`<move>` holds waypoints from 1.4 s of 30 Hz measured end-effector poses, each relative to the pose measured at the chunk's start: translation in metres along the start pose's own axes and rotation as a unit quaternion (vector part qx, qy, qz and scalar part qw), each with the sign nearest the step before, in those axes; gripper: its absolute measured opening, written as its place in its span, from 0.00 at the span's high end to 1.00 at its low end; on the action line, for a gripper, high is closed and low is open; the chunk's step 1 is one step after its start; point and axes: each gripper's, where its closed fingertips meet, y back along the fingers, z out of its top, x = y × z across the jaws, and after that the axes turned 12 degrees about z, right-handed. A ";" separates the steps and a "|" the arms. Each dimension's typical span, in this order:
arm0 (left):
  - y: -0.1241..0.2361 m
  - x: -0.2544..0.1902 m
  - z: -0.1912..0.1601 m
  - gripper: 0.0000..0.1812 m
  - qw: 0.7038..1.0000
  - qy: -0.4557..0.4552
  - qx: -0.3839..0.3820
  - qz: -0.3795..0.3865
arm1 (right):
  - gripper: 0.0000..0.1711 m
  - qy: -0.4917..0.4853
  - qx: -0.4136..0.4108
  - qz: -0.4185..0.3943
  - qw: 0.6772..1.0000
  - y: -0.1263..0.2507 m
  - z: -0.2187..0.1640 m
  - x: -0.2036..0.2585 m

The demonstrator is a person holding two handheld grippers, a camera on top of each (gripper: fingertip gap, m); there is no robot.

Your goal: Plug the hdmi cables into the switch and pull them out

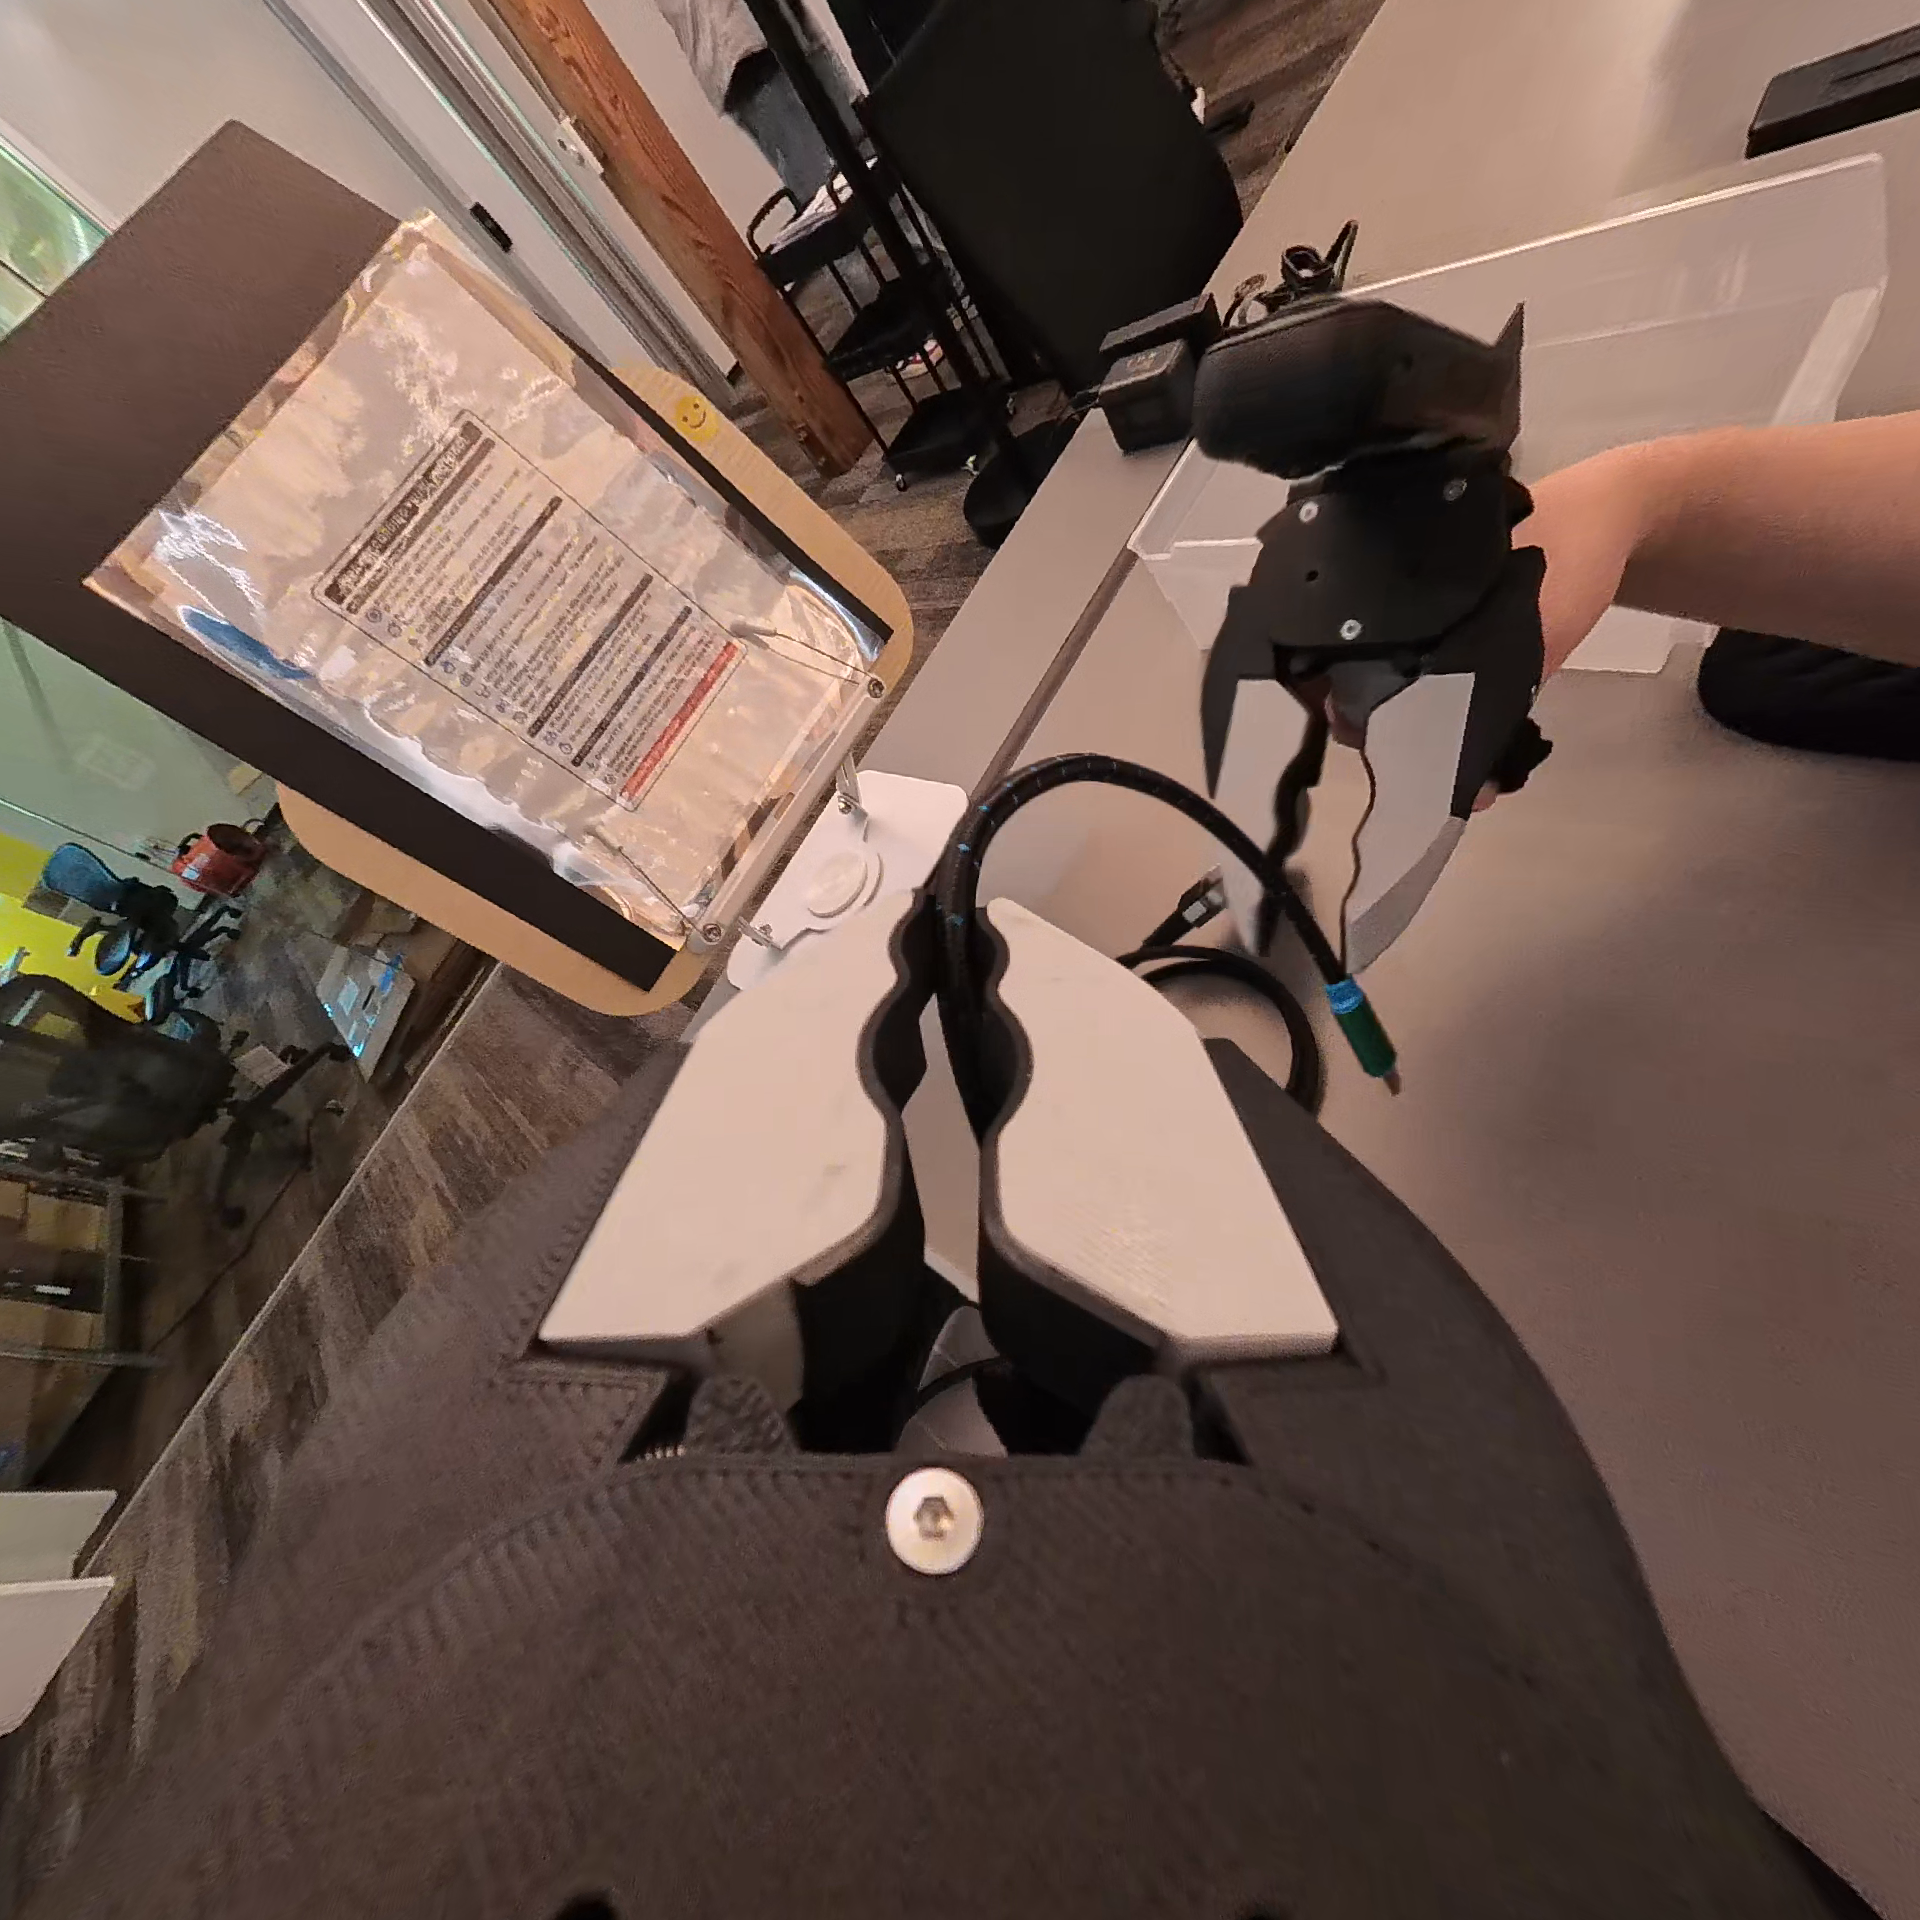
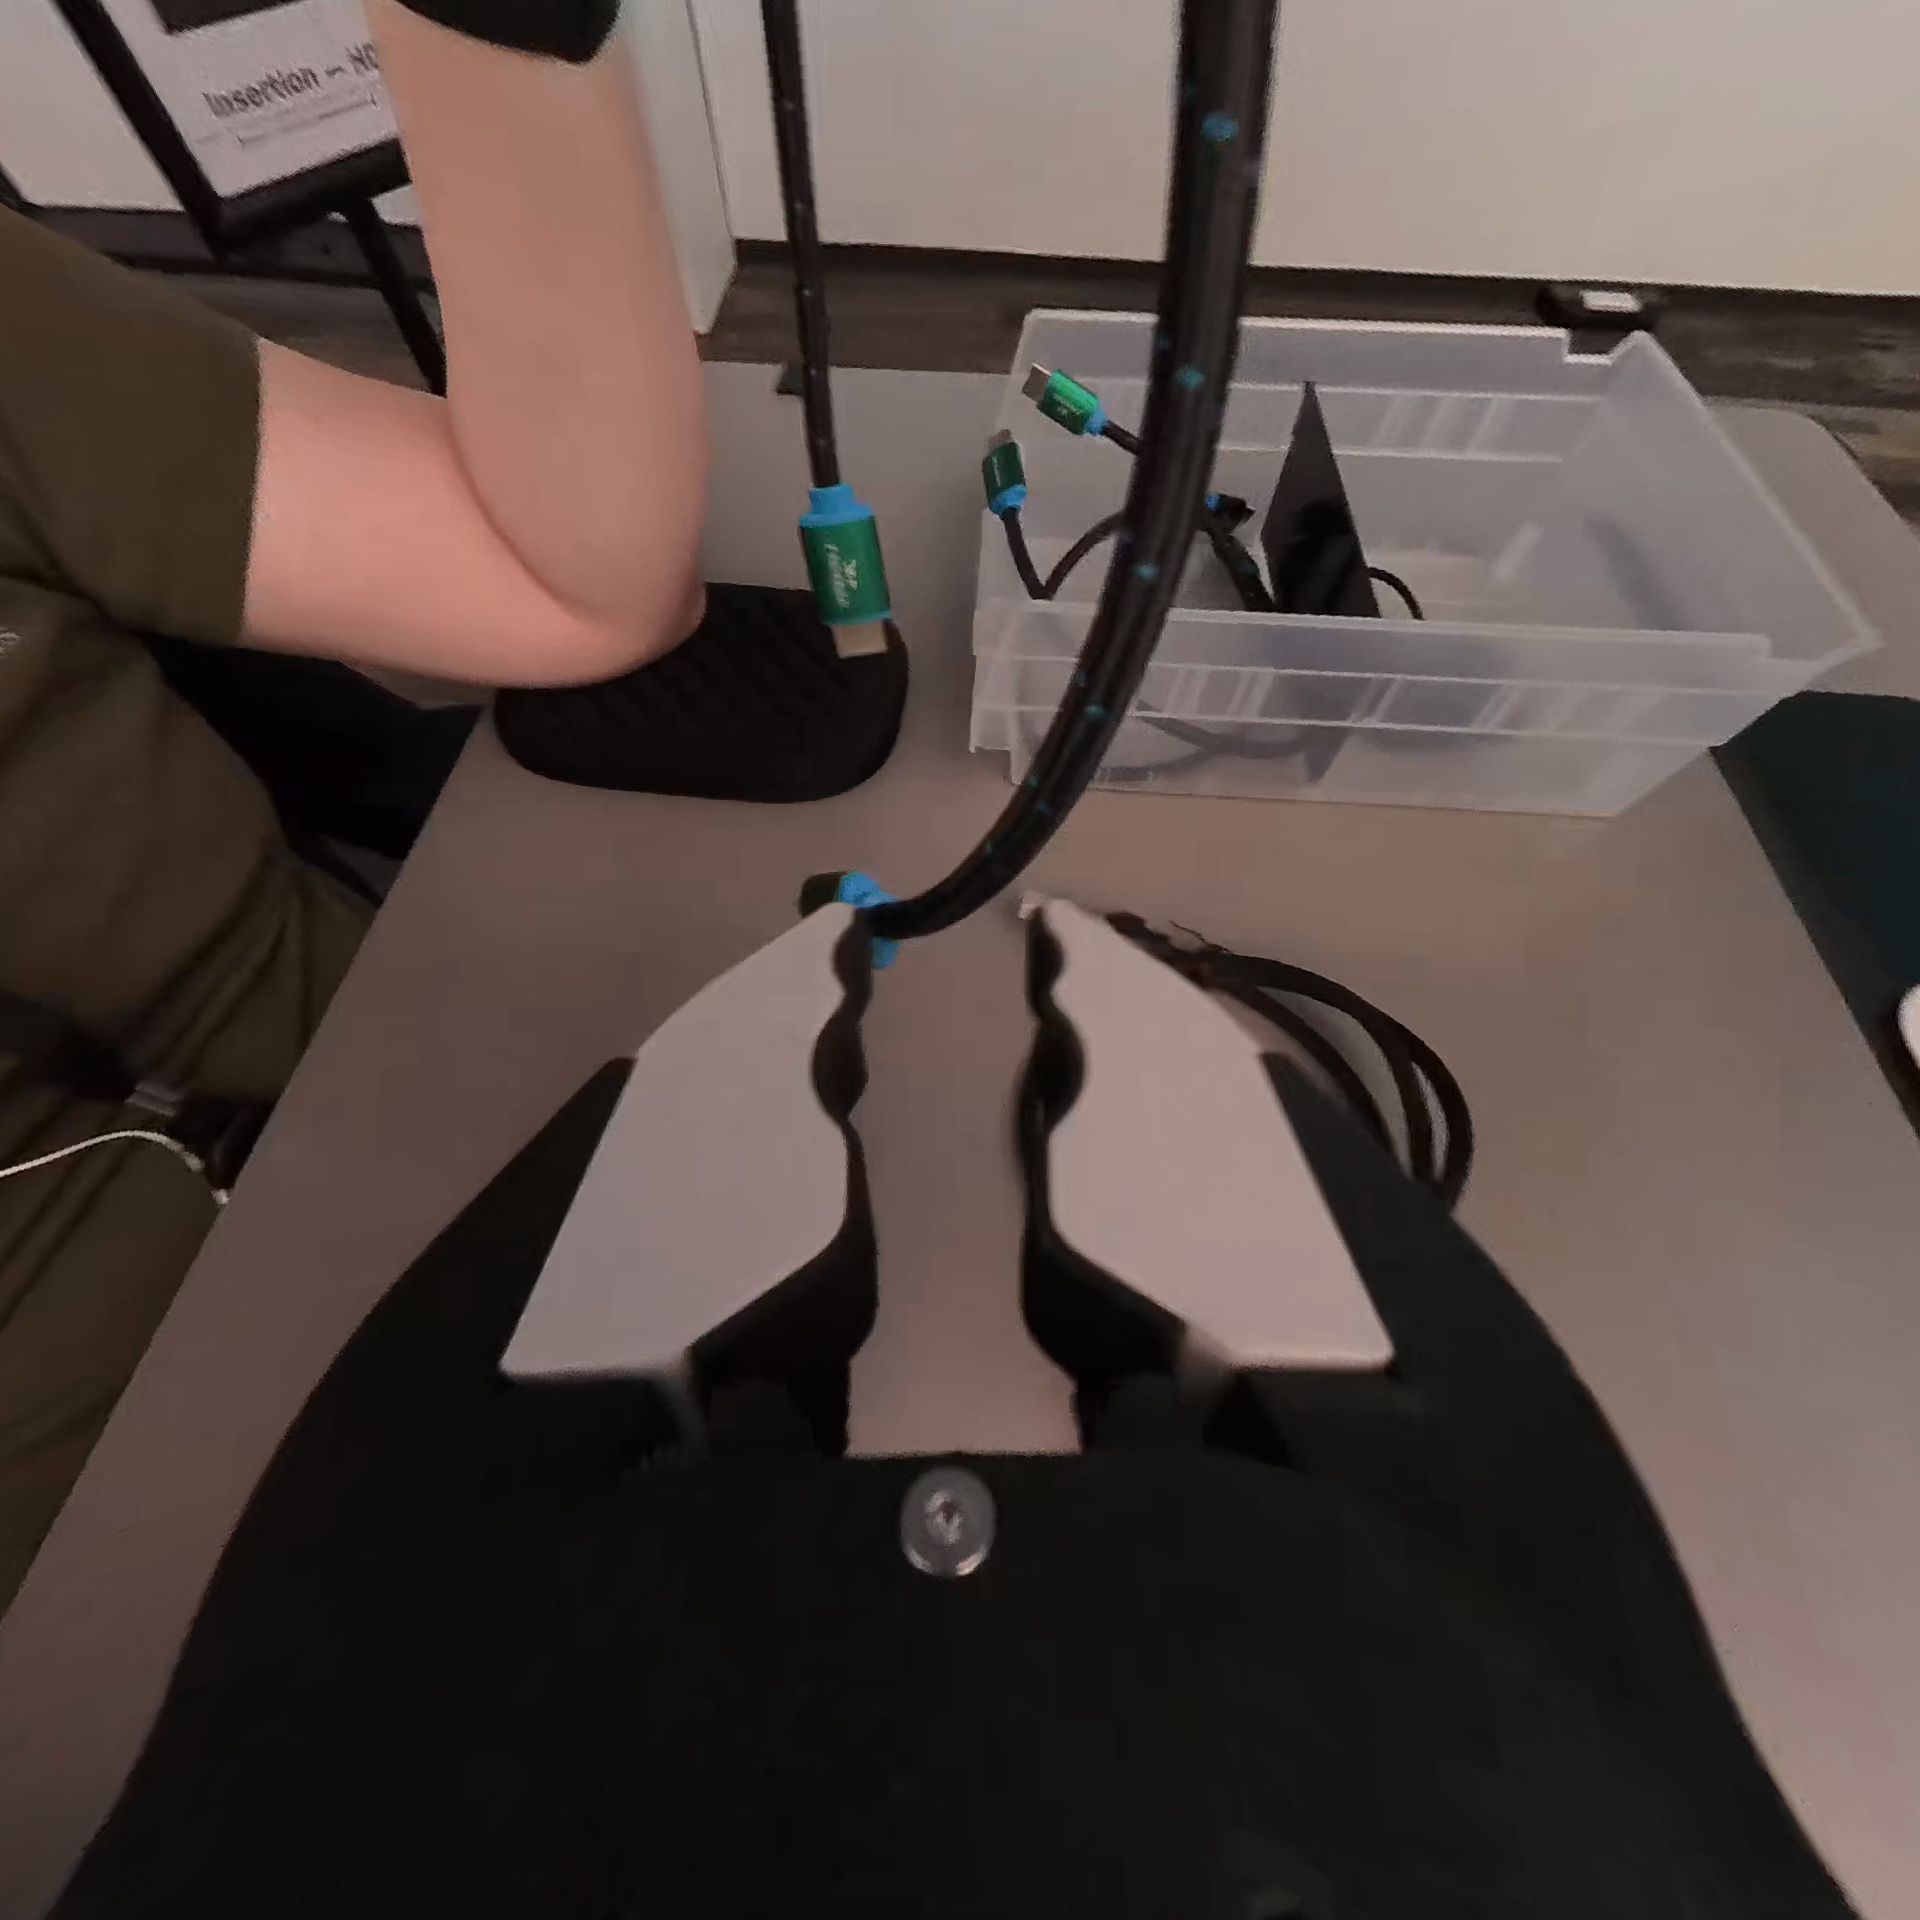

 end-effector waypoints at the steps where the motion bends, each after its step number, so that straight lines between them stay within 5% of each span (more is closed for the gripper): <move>1: -0.001 -0.001 0.001 0.96 1.000 -0.001 -0.002 0.002 | 0.88 -0.004 -0.005 0.016 1.000 -0.001 0.001 0.004; 8: 0.004 -0.010 0.014 0.96 0.999 -0.014 -0.030 0.002 | 0.95 -0.024 -0.018 0.092 0.995 -0.002 0.004 0.022; 15: 0.025 -0.027 0.042 0.85 0.993 0.019 -0.114 -0.001 | 0.96 0.099 -0.032 -0.025 0.994 0.032 0.025 0.008; 21: 0.041 -0.065 0.052 0.74 0.987 -0.002 -0.137 -0.084 | 0.96 0.269 -0.018 -0.162 0.949 0.068 0.046 0.006; 26: 0.053 -0.066 0.061 0.69 0.977 0.013 -0.178 -0.115 | 0.95 0.308 -0.042 -0.182 0.933 0.092 0.052 0.012; 31: 0.016 -0.043 0.048 0.70 0.984 0.031 -0.157 -0.078 | 0.96 0.310 -0.108 -0.148 0.933 0.108 0.066 0.031; 36: -0.047 -0.048 0.029 0.72 0.983 0.037 -0.151 -0.102 | 0.96 0.325 -0.070 -0.125 0.935 0.104 0.067 0.050; 42: -0.099 -0.128 0.009 0.65 0.968 -0.053 -0.167 -0.180 | 0.96 0.347 -0.080 -0.059 0.933 0.084 0.078 0.081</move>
